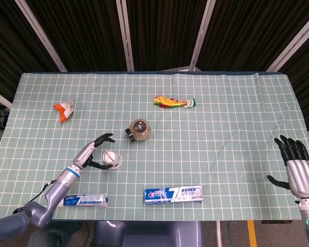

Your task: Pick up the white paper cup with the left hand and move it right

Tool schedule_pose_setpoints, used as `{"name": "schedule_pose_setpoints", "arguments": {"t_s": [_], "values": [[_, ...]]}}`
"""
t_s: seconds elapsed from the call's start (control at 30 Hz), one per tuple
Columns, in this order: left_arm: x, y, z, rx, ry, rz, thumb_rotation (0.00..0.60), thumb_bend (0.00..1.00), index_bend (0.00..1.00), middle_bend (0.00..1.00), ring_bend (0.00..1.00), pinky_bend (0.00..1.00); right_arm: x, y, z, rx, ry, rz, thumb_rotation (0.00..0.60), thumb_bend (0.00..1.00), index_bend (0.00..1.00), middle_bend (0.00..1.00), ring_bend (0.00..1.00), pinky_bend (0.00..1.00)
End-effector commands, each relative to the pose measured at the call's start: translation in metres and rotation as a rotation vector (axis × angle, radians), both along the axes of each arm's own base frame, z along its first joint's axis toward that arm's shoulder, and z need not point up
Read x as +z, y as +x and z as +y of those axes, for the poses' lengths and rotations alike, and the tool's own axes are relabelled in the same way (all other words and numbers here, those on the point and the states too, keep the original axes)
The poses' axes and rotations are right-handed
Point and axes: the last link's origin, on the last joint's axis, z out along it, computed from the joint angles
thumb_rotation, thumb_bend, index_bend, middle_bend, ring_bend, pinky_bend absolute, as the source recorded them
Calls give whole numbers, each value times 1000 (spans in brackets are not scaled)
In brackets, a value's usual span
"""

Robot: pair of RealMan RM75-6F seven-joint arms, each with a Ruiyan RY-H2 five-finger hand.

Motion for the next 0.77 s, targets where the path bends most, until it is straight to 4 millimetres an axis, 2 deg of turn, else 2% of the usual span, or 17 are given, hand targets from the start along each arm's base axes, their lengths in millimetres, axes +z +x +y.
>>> {"name": "schedule_pose_setpoints", "arguments": {"t_s": [0.03, 0.17, 0.27, 0.4, 0.53, 0.6, 0.77], "values": [[12, -1, -3, -24, 7, -4, 600, 0, 0, 0, 0, 0, 0, 1, 1, 3, 4, -2, 600, 0, 0, 0, 0, 0], [41, -1, -3, -80, 65, 28, 600, 0, 0, 0, 0, 0, -1, 2, 2, 11, 8, -5, 600, 0, 0, 0, 0, 0], [70, -3, -3, -131, 164, 105, 600, 0, 0, 0, 0, 0, 0, 5, 4, 25, 10, -10, 600, 0, 0, 0, 0, 0], [108, -15, -9, -174, 348, 309, 600, 1, 0, 0, 0, 0, 0, 7, 6, 39, 11, -15, 600, 0, 0, 0, 0, 0], [145, -36, -36, -77, 562, 706, 600, 0, 0, 0, 0, 0, 3, 10, 7, 56, 4, -17, 600, 0, 0, 0, 0, 0], [155, -39, -51, -8, 611, 781, 600, 0, 0, 0, 0, 0, 4, 11, 8, 64, 2, -14, 600, 0, 0, 0, 0, 0], [169, -48, -76, 84, 629, 840, 600, 0, 0, 0, 0, 0, 6, 12, 10, 73, -14, 6, 600, 0, 0, 0, 0, 0]]}}
